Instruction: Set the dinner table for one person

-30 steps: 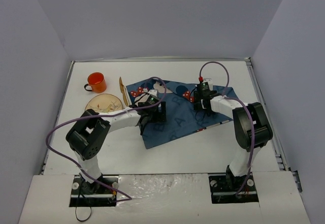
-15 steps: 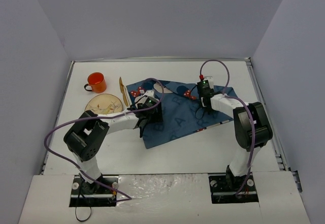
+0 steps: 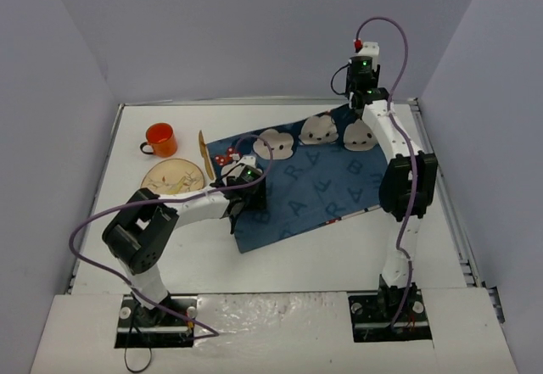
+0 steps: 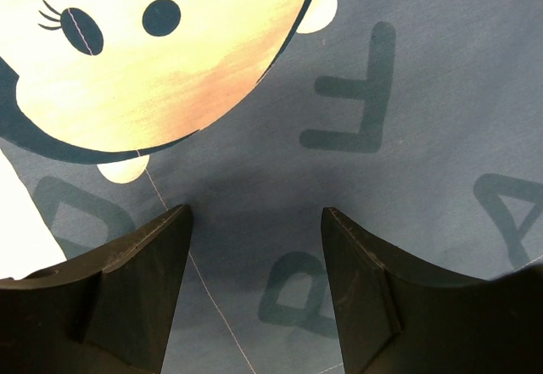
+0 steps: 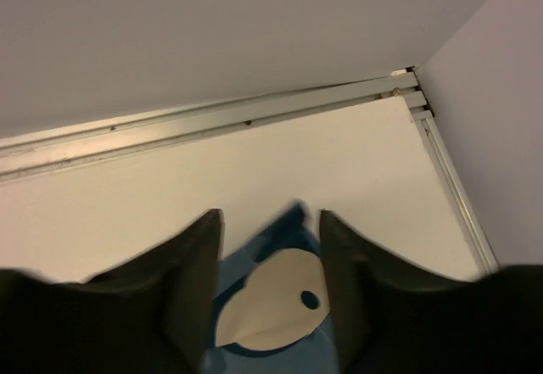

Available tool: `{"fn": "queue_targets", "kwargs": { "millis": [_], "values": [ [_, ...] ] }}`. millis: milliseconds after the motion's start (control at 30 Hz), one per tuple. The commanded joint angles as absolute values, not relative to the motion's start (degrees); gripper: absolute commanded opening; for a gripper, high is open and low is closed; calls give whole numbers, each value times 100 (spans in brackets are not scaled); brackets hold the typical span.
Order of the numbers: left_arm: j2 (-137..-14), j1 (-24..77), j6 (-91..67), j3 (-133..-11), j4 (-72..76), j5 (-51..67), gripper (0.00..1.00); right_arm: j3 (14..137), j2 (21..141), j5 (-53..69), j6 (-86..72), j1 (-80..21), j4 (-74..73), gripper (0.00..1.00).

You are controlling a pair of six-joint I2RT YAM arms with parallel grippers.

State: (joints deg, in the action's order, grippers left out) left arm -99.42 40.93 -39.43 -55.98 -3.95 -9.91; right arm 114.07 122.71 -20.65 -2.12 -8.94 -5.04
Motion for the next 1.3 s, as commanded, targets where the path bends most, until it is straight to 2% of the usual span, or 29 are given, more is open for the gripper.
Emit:
{"fn": "queue_targets", "kwargs": {
  "millis": [0,133,233,433,633,933,1267],
  "values": [
    [-9899,4087,-3841,-5643,-1081,-1017,59,12289,12524,-2522,165,-802,-562,56],
    [-9879,4096,-3807,-5660,-1081,-1019,59,11631,11976,-2223,82,-800,-563,74],
    [-9888,4096,-3767,-5720,-1107,-1009,60,10445,11390,-2086,-185,-785,-559,77],
    [-9888,4096,-3754,-5729,-1139,-935,60,8268,10752,-1477,-844,-696,-100,77],
    [-9800,4096,-3724,-5771,-1235,-1008,60,7445,10983,-1126,-1291,-605,307,75],
    [-10218,4096,-3481,-6154,-1231,-1064,60,6238,11105,-608,-2698,367,473,71],
    [-11537,3982,-3093,-7708,-1478,-842,60,4948,10598,-469,-3656,1321,545,70]
  ]
}}
